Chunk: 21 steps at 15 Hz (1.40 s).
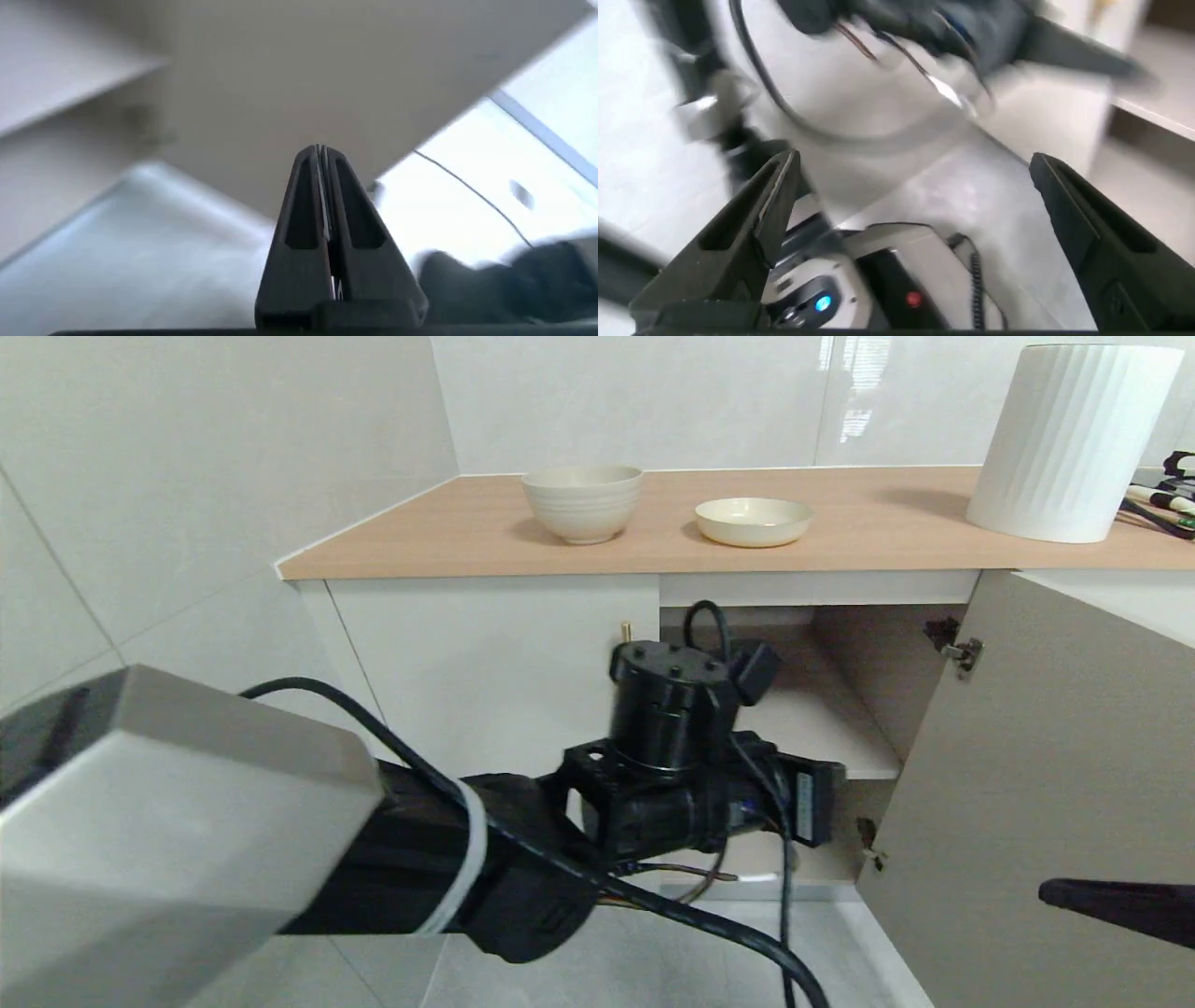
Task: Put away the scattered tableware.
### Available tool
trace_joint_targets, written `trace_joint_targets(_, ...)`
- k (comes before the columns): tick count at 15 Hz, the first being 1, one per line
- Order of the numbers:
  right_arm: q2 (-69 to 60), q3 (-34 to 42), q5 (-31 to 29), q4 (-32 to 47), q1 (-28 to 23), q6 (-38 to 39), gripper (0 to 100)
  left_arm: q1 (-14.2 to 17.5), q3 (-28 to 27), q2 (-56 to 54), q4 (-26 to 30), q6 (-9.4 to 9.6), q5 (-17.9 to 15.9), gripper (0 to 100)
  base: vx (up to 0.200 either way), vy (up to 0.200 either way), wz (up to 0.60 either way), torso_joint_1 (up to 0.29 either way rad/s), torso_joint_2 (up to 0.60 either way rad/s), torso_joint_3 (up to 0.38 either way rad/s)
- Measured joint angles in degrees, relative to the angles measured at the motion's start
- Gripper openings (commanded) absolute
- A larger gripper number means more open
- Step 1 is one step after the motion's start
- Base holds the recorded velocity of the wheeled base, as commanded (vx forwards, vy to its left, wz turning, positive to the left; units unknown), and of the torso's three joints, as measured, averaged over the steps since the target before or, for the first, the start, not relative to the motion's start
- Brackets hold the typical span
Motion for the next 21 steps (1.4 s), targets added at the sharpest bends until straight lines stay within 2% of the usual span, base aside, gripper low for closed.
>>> trace_joint_targets(3, 8.44, -8.17, -6.08, -0.57, -0.33, 0.02, 100, 9.26, 11.02, -9.26, 0.05, 2.17, -0.05, 0, 0.0, 0.0, 0.0, 0.0, 0.0, 0.0)
trace_joint_targets(4, 11.39, -11.45, -6.85, -0.55, -0.57, -0.06, 100, 11.69, 14.28, -12.52, 0.06, 2.57, 0.0, 100, 0.0, 0.0, 0.0, 0.0, 0.0, 0.0)
trace_joint_targets(6, 16.88, -16.81, -7.51, -0.5, -0.89, -0.71, 100, 15.69, 20.5, -19.9, 0.05, 3.78, -0.07, 100, 0.0, 0.0, 0.0, 0.0, 0.0, 0.0)
trace_joint_targets(9, 20.89, -19.27, -8.33, 0.05, -0.85, -3.62, 100, 21.28, 27.84, -30.05, 0.52, 6.3, -0.21, 100, 0.0, 0.0, 0.0, 0.0, 0.0, 0.0)
trace_joint_targets(10, 21.58, -18.81, -10.74, 0.3, -0.8, -8.63, 100, 23.43, 29.4, -34.04, 1.4, 6.88, -0.38, 100, 0.0, 0.0, 0.0, 0.0, 0.0, 0.0)
trace_joint_targets(12, 22.74, -18.49, -17.05, 1.12, -0.8, -10.03, 100, 29.27, 31.22, -40.7, 6.05, 7.62, -0.77, 100, 0.0, 0.0, 0.0, 0.0, 0.0, 0.0)
trace_joint_targets(13, 23.2, -18.83, -19.63, 1.83, -0.74, -7.96, 100, 32.61, 31.42, -43.17, 8.95, 8.57, -1.11, 100, 0.0, 0.0, 0.0, 0.0, 0.0, 0.0)
trace_joint_targets(14, 23.34, -19.19, -21.33, 2.63, -0.77, -5.52, 100, 35.1, 31.2, -44.7, 11.12, 10.3, -1.55, 100, 0.0, 0.0, 0.0, 0.0, 0.0, 0.0)
trace_joint_targets(15, 23.06, -19.77, -23.41, 5.19, -0.77, -3.5, 100, 37.02, 30.9, -45.98, 13.57, 12.98, -1.89, 100, 0.0, 0.0, 0.0, 0.0, 0.0, 0.0)
trace_joint_targets(17, 21.71, -21.78, -25.05, 11.39, -0.83, -2.22, 100, 38.38, 30.71, -47.35, 15.9, 16.04, -2.33, 100, 0.0, 0.0, 0.0, 0.0, 0.0, 0.0)
trace_joint_targets(21, 20.0, -23.56, -24.97, 13.8, -0.69, -2.08, 100, 38.81, 30.76, -48.68, 16.24, 16.46, -3.47, 100, 0.0, 0.0, 0.0, 0.0, 0.0, 0.0)
